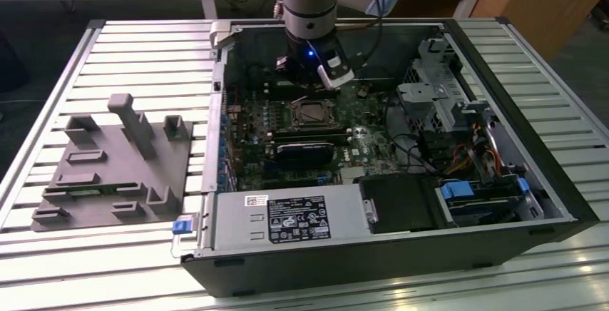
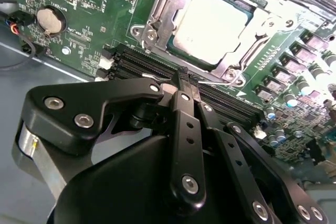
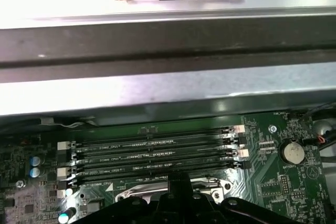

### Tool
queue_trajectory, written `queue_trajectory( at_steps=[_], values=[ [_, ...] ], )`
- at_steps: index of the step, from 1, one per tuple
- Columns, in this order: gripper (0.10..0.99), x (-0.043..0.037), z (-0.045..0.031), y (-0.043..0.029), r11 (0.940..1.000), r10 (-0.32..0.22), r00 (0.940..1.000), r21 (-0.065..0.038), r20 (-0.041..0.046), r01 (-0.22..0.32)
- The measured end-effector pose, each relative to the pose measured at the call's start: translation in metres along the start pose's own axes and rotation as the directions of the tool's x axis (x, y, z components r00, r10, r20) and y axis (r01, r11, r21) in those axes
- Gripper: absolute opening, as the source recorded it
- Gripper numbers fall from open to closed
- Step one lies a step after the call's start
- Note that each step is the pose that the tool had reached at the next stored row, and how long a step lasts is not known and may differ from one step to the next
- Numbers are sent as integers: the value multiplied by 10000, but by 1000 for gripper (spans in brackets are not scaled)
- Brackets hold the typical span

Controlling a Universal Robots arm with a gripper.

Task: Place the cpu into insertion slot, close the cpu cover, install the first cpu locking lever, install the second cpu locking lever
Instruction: 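Install the first cpu locking lever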

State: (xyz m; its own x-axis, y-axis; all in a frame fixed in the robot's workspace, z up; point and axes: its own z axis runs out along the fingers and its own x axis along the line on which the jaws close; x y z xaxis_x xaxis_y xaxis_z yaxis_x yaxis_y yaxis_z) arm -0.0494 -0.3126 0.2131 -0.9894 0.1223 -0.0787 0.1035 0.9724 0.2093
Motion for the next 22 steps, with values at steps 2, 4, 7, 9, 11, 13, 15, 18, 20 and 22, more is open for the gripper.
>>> queue_trajectory(
  at_steps=[2, 4, 7, 9, 11, 13, 15, 18, 20, 22],
  values=[
    [106, 0, 4, 1, 9999, 132, 9999, 18, 30, -132],
    [106, 1, 10, 4, 9996, 281, 9996, 35, 63, -281],
    [106, 4, 26, 14, 9986, 531, 9985, 52, 127, -531],
    [106, 4, 28, 18, 9985, 538, 9984, 53, 148, -539],
    [106, 6, 33, 18, 9986, 518, 9984, 37, 242, -519],
    [106, 14, 39, 17, 9989, 470, 9978, -6, 477, -470],
    [106, 24, 42, 15, 9991, 423, 9965, -48, 720, -421],
    [106, 27, 43, 15, 9991, 413, 9962, -56, 768, -410],
    [106, 27, 43, 15, 9991, 412, 9962, -56, 770, -409],
    [106, 39, 46, 13, 9991, 424, 9960, -58, 783, -421]
  ],
)
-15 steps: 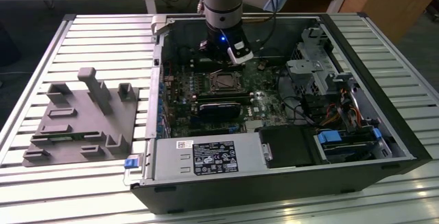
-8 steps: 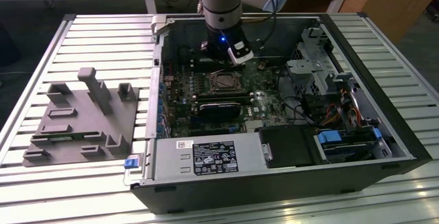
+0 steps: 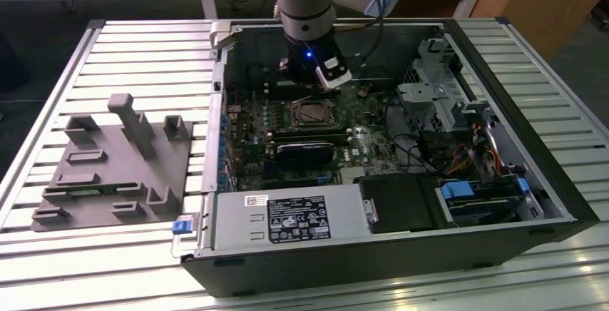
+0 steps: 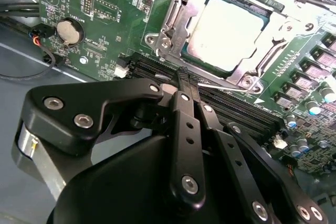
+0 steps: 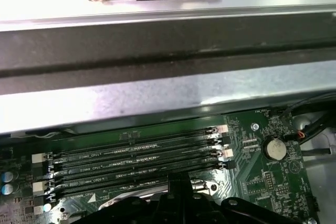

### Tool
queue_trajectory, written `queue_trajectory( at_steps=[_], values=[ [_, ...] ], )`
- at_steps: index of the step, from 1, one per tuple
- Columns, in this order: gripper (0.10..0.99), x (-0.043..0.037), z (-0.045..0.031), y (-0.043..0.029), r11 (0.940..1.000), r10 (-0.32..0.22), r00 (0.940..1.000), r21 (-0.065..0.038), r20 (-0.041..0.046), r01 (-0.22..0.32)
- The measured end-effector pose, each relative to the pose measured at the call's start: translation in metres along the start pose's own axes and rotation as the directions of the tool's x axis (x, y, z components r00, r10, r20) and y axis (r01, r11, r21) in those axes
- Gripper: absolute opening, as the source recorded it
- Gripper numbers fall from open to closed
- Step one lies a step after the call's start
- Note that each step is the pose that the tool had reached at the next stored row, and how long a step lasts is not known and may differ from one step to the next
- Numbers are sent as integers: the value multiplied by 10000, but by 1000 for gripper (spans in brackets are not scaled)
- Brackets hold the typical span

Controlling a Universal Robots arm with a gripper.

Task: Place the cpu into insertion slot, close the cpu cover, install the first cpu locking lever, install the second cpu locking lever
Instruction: 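Install the first cpu locking lever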

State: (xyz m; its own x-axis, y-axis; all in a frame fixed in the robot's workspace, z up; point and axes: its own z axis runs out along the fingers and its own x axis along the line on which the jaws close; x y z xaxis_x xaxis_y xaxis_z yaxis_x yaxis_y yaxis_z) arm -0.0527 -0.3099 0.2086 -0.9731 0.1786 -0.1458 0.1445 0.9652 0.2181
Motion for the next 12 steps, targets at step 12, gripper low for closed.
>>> queue_trajectory(
  at_steps=[12],
  values=[
    [106, 78, 44, 21, 9994, 333, 9992, 28, 229, -334]
  ],
)
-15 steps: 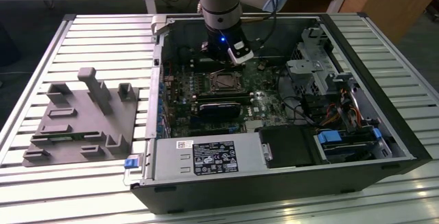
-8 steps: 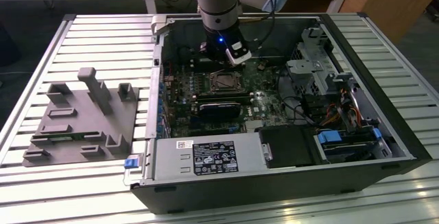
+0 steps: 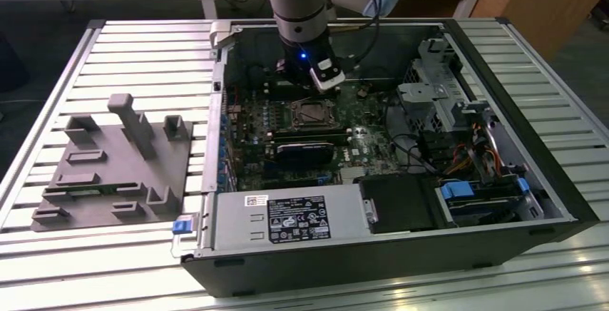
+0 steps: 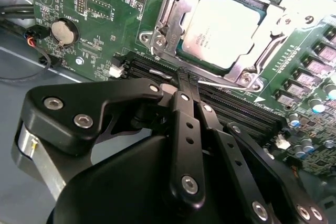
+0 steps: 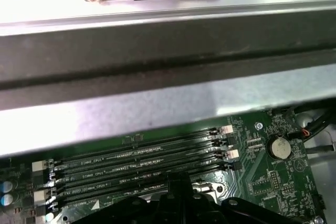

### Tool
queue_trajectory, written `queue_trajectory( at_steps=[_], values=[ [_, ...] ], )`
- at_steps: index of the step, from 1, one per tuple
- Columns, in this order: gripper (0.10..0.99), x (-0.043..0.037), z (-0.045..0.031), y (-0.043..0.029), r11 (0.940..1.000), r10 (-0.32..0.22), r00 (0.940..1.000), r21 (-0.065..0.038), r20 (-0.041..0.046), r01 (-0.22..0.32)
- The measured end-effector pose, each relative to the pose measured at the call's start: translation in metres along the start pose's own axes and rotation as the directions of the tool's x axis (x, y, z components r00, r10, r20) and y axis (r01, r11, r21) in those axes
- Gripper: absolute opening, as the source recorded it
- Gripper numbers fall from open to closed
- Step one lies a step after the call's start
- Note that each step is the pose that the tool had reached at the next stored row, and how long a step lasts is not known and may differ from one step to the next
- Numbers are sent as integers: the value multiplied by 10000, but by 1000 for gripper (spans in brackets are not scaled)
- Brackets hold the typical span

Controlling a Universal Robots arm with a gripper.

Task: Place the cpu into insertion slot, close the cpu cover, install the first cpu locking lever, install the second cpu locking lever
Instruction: 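Install the first cpu locking lever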

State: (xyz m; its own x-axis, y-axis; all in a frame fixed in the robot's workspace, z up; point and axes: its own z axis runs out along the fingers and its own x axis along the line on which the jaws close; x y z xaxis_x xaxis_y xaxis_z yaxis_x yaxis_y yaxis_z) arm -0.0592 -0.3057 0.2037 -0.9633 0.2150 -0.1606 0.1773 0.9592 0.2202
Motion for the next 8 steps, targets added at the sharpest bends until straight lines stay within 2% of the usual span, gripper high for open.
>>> queue_trajectory(
  at_steps=[8],
  values=[
    [106, 34, 16, 28, 9992, 388, 9992, 60, 101, -389]
  ],
)
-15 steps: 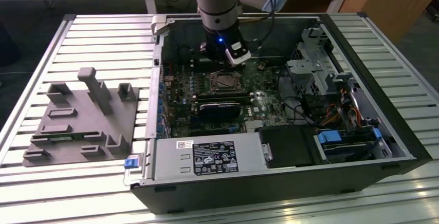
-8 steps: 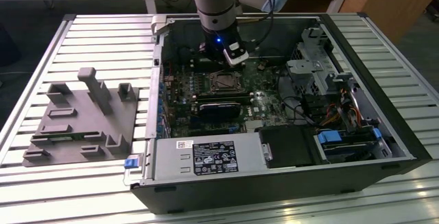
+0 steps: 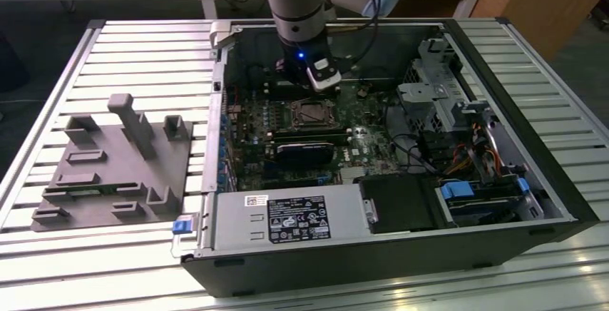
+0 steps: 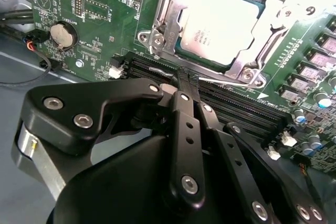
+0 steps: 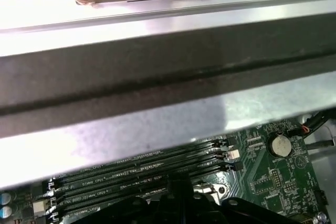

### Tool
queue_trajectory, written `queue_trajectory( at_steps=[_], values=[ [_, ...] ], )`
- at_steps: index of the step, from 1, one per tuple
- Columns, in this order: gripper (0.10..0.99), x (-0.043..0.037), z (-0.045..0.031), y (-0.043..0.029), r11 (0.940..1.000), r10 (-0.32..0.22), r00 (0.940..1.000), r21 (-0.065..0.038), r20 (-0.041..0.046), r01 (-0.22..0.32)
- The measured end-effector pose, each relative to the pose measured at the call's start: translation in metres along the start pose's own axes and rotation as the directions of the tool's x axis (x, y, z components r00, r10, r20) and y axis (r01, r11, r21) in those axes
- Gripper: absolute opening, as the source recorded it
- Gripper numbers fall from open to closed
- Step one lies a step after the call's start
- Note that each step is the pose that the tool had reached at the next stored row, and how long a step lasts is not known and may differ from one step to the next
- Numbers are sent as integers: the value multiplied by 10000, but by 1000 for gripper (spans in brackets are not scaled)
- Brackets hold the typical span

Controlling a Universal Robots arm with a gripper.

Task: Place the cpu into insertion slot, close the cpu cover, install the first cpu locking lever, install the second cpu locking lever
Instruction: 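Install the first cpu locking lever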

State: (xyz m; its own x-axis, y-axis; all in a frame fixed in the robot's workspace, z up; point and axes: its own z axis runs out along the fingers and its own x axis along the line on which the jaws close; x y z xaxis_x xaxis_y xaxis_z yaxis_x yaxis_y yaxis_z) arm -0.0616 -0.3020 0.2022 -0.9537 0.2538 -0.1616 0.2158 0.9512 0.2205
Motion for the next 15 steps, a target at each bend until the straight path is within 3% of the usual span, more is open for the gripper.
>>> queue_trajectory(
  at_steps=[15],
  values=[
    [106, 31, 46, -4, 9989, 465, 9988, 66, 153, -466]
  ],
)
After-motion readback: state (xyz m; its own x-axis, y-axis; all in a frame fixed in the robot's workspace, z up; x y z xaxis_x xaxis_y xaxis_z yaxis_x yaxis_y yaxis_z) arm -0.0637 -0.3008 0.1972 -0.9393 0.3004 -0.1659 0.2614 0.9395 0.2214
